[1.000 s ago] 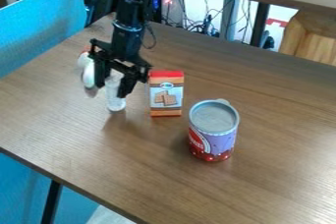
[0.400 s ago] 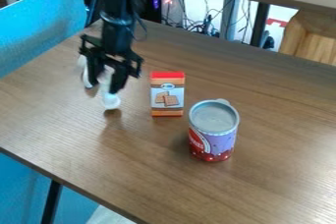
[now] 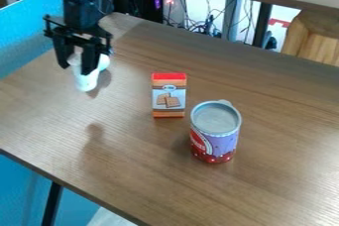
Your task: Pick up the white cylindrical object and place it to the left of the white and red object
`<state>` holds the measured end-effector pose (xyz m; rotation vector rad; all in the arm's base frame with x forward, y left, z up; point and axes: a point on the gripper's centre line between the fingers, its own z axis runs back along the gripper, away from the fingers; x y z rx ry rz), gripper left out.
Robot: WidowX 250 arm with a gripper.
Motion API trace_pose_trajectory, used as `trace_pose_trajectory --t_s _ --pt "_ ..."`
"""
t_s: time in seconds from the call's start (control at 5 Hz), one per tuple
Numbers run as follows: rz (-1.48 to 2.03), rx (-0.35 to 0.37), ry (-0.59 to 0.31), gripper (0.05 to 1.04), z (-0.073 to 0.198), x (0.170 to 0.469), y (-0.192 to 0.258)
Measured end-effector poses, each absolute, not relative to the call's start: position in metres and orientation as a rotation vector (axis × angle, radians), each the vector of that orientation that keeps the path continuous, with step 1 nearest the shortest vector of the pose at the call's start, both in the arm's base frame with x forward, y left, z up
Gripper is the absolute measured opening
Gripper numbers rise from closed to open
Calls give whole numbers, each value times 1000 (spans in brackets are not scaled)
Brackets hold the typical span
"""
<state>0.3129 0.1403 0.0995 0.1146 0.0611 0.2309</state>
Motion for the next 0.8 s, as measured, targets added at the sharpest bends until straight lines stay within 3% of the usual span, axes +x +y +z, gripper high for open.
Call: trace_pose_trajectory --t_s 0.2,0.6,0.8 --pt "224 135 74 597 101 306 170" --pt "343 158 168 596 70 299 239" --pt "397 130 265 597 57 298 264"
